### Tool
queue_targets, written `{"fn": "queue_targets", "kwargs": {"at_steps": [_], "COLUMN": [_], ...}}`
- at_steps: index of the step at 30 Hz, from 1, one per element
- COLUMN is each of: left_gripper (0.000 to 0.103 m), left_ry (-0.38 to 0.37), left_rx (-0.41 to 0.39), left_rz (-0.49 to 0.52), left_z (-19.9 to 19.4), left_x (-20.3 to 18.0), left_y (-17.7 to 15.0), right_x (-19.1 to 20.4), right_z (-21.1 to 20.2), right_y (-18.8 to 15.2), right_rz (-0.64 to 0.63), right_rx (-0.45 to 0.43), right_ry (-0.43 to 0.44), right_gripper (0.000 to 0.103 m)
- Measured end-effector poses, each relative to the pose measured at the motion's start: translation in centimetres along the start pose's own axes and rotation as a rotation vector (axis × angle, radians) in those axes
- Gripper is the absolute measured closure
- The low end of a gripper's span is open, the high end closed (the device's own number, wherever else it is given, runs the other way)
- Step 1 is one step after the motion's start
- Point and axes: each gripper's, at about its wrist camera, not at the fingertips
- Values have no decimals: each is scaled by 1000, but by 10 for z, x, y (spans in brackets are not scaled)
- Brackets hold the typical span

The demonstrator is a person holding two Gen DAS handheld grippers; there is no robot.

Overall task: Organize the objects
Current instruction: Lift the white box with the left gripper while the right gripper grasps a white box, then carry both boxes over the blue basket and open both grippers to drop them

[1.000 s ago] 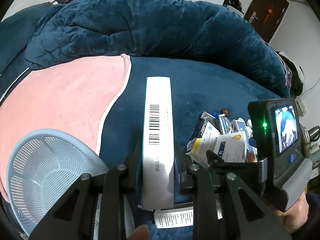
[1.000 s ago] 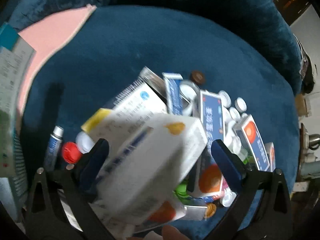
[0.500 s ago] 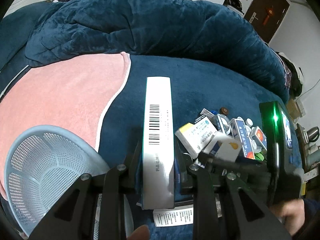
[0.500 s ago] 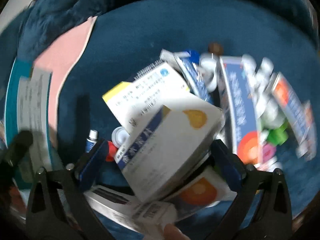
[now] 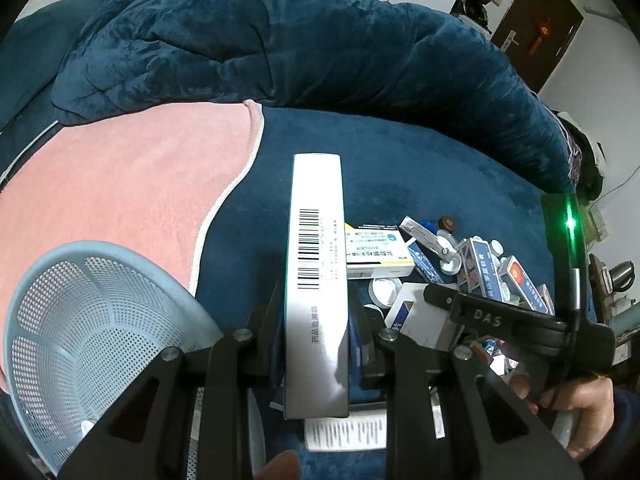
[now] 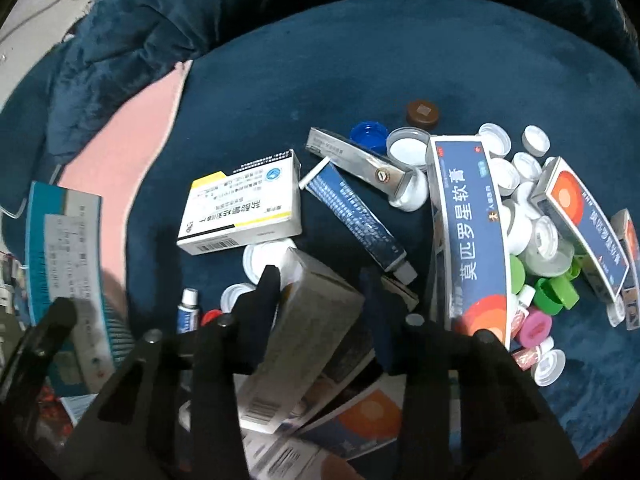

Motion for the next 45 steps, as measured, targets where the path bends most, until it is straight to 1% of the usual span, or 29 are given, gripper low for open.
{"fn": "queue_targets", "kwargs": {"at_steps": [4, 8, 9, 13, 16, 19, 25, 28, 31, 34, 37, 38, 39, 40, 41, 42, 44, 45], "left_gripper": [77, 77, 77, 77, 77, 77, 77, 77, 77, 77, 76, 64, 42, 32, 19, 19, 18, 17], "left_ry": [-17, -21, -20, -4, 13, 49, 140, 180, 216, 234, 247, 255, 263, 275, 292, 300, 321, 333], "left_rx": [-13, -33, -39, -66, -93, -117, -139, -135, -134, -137, -137, -133, -132, -130, -127, -126, -115, -107], "left_rz": [-7, -17, -20, -42, -65, -92, -168, -211, -248, -270, -295, -306, -314, -320, -319, -313, -308, -312], "left_z": [-7, -21, -25, -46, -66, -88, -128, -141, -151, -158, -160, -159, -158, -157, -157, -156, -154, -151], "left_x": [3, 5, 7, 15, 25, 36, 74, 92, 107, 115, 124, 127, 129, 131, 132, 133, 134, 135], "left_y": [2, 2, 2, -2, -6, -13, -39, -53, -64, -73, -76, -77, -78, -78, -79, -79, -80, -80], "right_x": [-4, -8, -1, 8, 21, 41, 88, 109, 130, 150, 168, 174, 175, 172, 168, 164, 156, 153], "right_z": [-7, -30, -33, -54, -70, -83, -102, -110, -110, -100, -77, -64, -53, -46, -41, -38, -39, -43], "right_y": [1, -3, 4, 8, 6, -3, -31, -42, -54, -66, -81, -83, -84, -85, -85, -85, -80, -78], "right_rz": [9, 14, 12, 0, -30, -76, -185, -258, -328, -379, -428, -430, -412, -400, -395, -395, -386, -381], "right_rx": [-7, -59, -73, -115, -129, -123, -96, -83, -44, 26, 157, 194, 195, 154, 107, 77, 45, 21], "right_ry": [47, 79, 91, 150, 199, 259, 348, 390, 429, 494, 656, 671, 613, 544, 485, 437, 419, 415], "right_gripper": [64, 66, 66, 68, 68, 69, 69, 69, 69, 68, 66, 63, 52, 44, 36, 34, 33, 28]}}
Point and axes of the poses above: each gripper's, at about its wrist camera, not at the fingertips, and z roughly the way its jaws point, x to its left, y to its top, and after that the axes turned 12 degrees about -y, right-handed
